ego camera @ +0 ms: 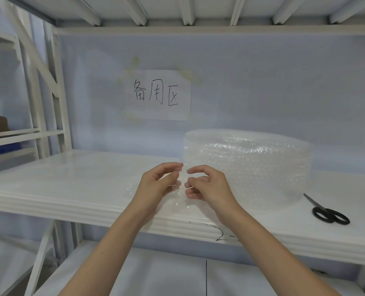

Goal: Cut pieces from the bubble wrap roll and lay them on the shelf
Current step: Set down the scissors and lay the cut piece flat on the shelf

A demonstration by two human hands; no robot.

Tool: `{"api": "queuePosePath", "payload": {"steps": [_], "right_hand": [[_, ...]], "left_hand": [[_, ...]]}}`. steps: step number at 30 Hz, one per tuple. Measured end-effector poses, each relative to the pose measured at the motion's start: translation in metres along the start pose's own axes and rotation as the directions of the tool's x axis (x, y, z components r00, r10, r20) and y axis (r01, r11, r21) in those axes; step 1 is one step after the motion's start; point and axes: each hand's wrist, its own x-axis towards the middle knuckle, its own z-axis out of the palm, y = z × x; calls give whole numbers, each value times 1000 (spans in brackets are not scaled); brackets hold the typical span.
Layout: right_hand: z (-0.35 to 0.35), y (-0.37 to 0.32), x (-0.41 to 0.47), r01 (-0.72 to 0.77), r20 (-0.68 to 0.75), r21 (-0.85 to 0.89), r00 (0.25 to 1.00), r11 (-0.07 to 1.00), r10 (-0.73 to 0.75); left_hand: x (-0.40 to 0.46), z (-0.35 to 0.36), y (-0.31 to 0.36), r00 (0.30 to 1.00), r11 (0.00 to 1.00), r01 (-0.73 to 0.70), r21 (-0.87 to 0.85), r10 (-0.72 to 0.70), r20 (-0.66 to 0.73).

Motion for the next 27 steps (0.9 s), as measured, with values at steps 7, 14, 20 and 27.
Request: {"api": "queuePosePath", "payload": {"steps": [7,14,20,27], "right_hand": [[0,0,0,1,-7,52,1000,999,-1],[2,1,1,-11,-27,136,1000,991,15],[2,0,1,-31,-17,158,999,987,35],[1,3,6,-38,22,31,999,999,37]], "left_hand": [[-4,0,-3,999,1000,-3,7,3,-40],[-3,0,-3,999,1000,-23,-20,22,-37],[-3,-1,-7,998,993,-34,111,40,-50],[-2,-5,-6,999,983,-32,180,39,-36]]}}
